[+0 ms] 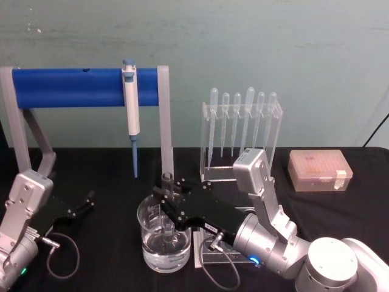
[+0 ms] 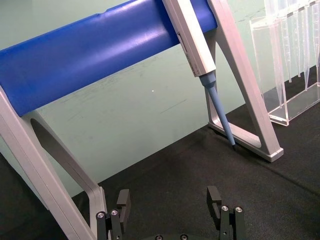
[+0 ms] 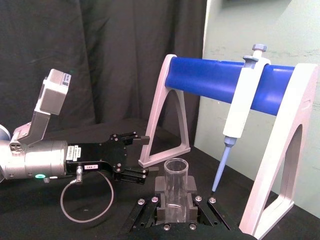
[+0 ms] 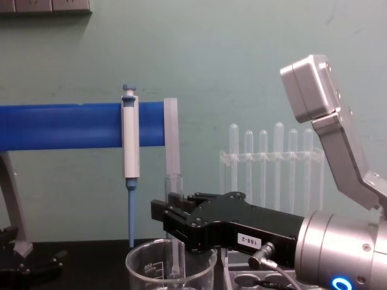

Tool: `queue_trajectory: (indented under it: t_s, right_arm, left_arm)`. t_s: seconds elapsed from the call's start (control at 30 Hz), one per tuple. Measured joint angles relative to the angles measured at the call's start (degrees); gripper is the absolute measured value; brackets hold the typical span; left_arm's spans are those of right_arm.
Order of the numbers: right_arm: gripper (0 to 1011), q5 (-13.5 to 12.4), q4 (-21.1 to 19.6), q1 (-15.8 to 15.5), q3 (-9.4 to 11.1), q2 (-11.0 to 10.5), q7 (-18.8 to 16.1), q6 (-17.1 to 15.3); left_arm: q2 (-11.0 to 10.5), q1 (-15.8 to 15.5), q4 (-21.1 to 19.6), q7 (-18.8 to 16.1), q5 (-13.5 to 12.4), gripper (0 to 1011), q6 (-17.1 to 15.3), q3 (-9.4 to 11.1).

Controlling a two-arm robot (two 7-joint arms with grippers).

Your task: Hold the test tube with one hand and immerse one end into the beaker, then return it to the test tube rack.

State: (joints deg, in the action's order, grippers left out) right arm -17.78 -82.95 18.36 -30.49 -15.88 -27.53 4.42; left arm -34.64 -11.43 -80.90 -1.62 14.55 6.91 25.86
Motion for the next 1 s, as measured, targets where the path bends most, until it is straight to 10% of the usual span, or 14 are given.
queue_trajectory:
  t_s: [1.0]
  right_arm:
    - [226, 0.0, 0.0, 0.0, 0.0, 0.0, 0.0, 0.0]
  left_arm:
    - [0.0, 0.0, 0.0, 0.0, 0.0, 1000, 0.0, 0.0]
